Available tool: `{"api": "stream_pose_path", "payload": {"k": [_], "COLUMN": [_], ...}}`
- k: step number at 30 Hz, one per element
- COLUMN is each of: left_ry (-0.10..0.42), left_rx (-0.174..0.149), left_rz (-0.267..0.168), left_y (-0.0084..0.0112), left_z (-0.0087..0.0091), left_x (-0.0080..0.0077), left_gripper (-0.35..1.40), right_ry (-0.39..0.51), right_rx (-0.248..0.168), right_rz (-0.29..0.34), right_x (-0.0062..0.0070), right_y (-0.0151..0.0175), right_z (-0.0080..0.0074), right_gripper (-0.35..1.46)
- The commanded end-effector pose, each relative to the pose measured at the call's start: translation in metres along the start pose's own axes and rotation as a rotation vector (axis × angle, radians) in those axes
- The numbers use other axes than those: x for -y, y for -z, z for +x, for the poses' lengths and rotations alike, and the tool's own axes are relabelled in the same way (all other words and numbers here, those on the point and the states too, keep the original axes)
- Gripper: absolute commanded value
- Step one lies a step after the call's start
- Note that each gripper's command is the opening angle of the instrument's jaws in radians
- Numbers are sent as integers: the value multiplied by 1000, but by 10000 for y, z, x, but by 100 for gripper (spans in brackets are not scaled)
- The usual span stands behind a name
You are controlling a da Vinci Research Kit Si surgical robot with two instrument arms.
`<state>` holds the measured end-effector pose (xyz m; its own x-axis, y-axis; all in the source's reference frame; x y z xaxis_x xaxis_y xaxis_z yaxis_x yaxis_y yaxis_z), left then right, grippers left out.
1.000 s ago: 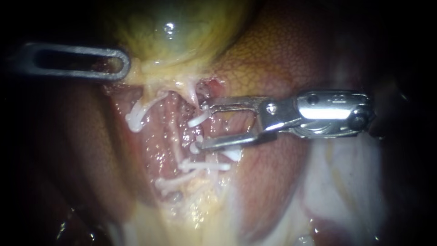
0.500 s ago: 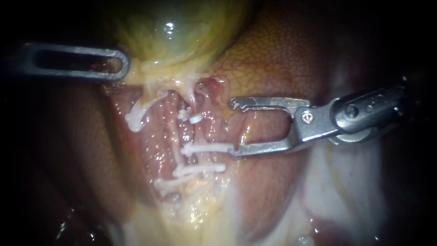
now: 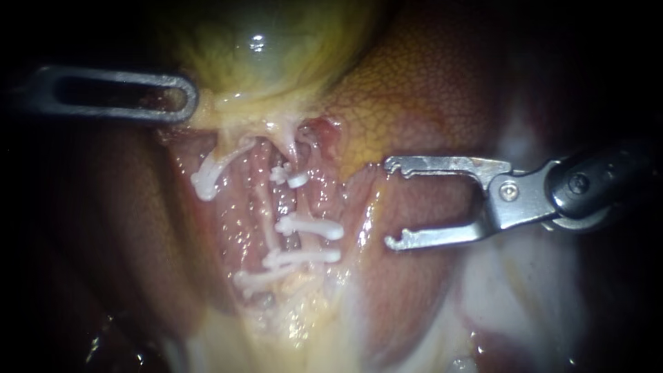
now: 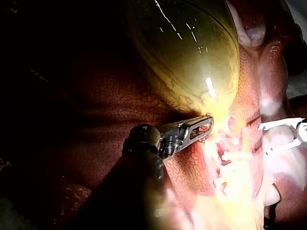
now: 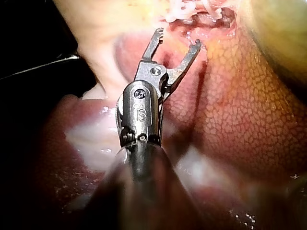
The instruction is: Going back third clip right tube
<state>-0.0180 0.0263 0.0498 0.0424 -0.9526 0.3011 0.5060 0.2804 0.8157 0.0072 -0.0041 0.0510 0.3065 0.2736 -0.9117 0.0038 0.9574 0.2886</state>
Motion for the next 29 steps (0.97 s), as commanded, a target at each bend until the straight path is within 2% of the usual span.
{"api": "stream_pose_path", "payload": {"k": [1,5,13,18,29], "left_ry": [-1,-3,-10,-13,-13], "left_rx": [2,8,17,18,18], "left_rz": [-3,-9,-16,-15,-15], "left_y": [-3,-21,-56,-63,-63], "left_z": [1,4,11,14,14], "left_x": [0,-4,-16,-20,-20], "left_gripper": [-35,-35,-35,-35,-35], "right_ry": [0,2,2,2,2], "right_rx": [3,16,16,16,16], "right_rz": [3,10,12,12,11], "right_x": [1,3,6,6,7], "right_y": [2,7,10,10,9], "right_z": [0,1,2,2,2], "right_gripper": [50,50,50,50,50]}}
